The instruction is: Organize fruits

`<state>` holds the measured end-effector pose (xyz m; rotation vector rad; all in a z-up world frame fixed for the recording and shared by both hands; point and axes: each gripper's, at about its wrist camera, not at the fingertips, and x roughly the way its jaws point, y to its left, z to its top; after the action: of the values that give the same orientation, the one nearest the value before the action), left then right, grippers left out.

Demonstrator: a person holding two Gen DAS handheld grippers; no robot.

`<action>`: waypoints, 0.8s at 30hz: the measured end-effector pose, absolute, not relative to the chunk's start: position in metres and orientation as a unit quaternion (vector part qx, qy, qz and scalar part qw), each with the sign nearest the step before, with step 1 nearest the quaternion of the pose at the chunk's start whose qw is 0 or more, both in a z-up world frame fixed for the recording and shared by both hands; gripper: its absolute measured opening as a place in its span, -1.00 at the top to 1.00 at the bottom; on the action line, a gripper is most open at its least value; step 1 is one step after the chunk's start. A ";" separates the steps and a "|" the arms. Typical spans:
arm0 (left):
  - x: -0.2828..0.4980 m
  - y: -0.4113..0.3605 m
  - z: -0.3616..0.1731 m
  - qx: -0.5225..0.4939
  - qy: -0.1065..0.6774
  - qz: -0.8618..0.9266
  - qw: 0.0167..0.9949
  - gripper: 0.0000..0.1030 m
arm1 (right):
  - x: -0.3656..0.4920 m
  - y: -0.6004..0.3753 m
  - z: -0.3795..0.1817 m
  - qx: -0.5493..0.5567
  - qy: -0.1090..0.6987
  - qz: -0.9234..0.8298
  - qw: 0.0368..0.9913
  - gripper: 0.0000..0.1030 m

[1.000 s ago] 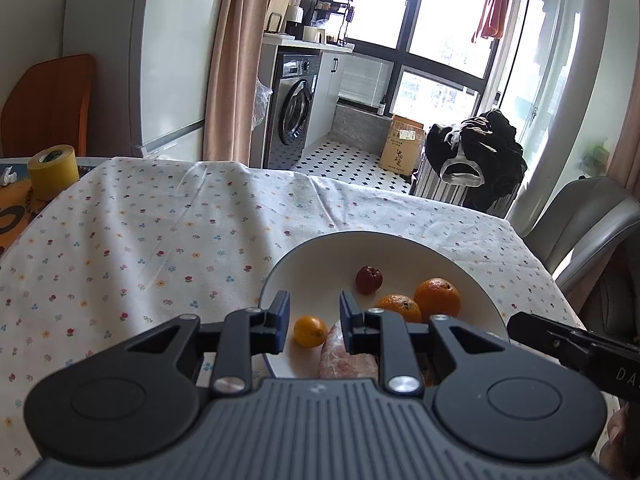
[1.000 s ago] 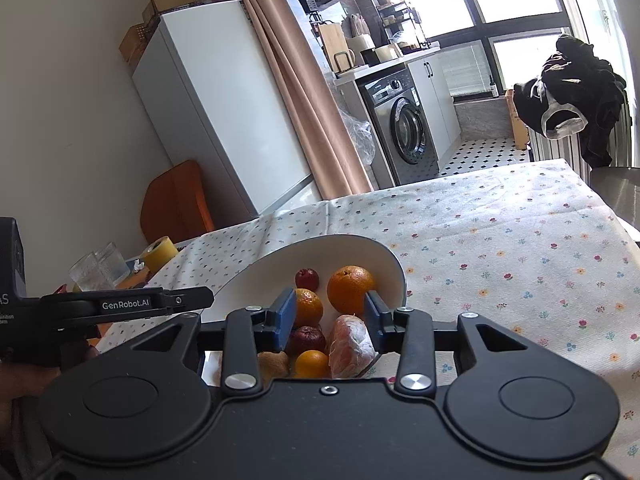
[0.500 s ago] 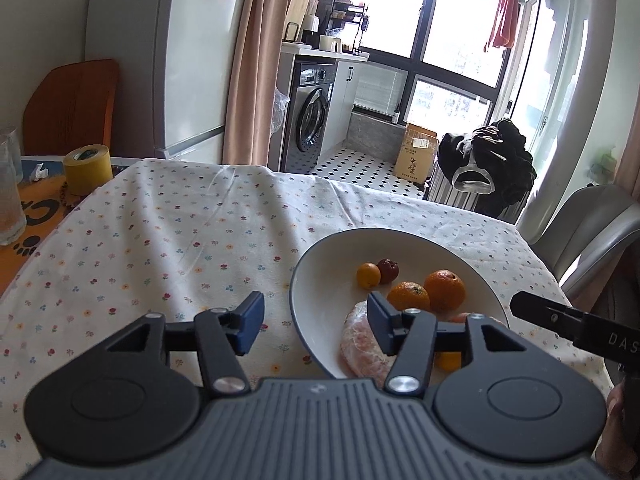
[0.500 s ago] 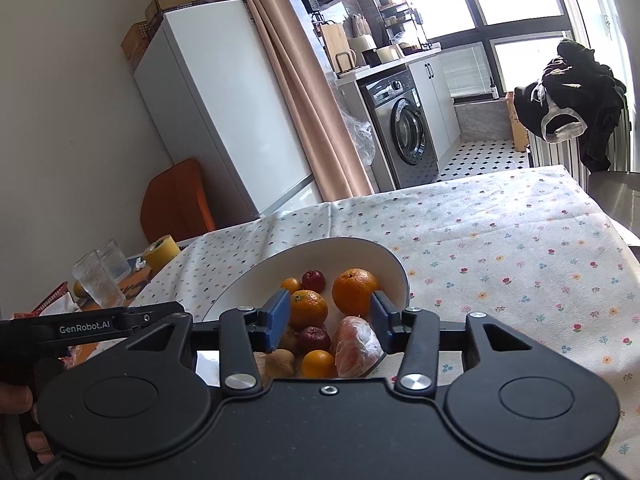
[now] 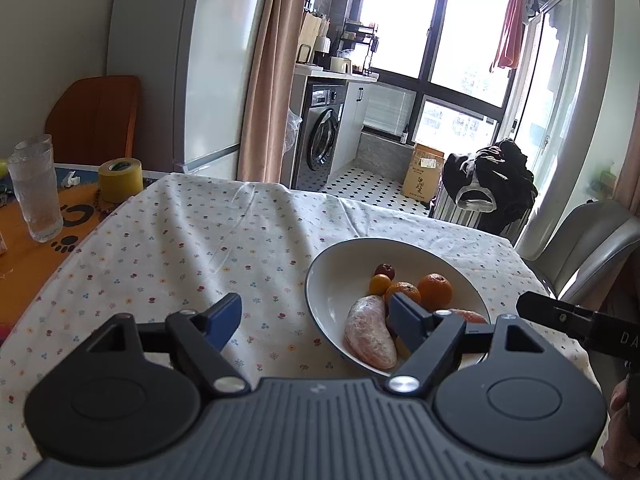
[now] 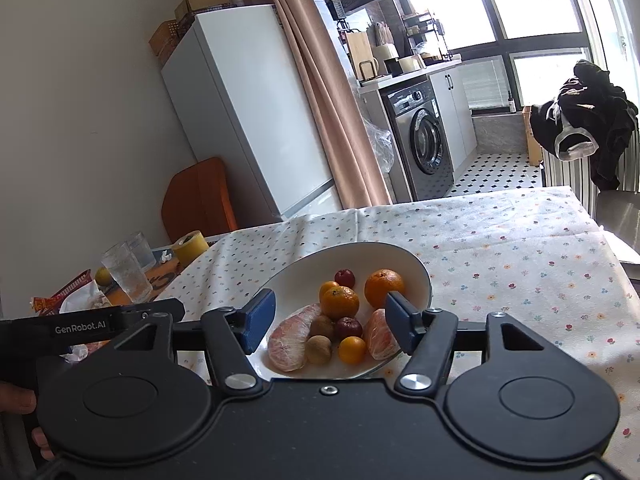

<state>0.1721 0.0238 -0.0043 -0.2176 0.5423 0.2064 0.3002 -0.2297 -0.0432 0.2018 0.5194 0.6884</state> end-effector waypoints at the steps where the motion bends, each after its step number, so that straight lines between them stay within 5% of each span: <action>1: 0.170 0.023 -0.003 -0.105 0.265 0.103 0.953 -0.59 | 0.299 -0.231 -0.042 0.097 0.252 0.333 0.903 -0.20; 4: 0.162 0.020 -0.001 -0.105 0.262 0.106 0.953 -0.68 | 0.294 -0.233 -0.040 0.095 0.254 0.335 0.903 -0.24; 16: 0.134 0.025 0.007 -0.109 0.278 0.099 0.949 -0.94 | 0.265 -0.236 -0.020 0.087 0.240 0.341 0.905 -0.97; 24: 0.105 0.031 0.009 -0.112 0.283 0.075 0.950 -1.00 | 0.239 -0.232 -0.014 0.072 0.249 0.339 0.904 -1.00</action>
<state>0.1052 0.0311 0.0093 -0.2278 0.5755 0.1532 0.2391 -0.2323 -0.0140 0.1481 0.5147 0.7005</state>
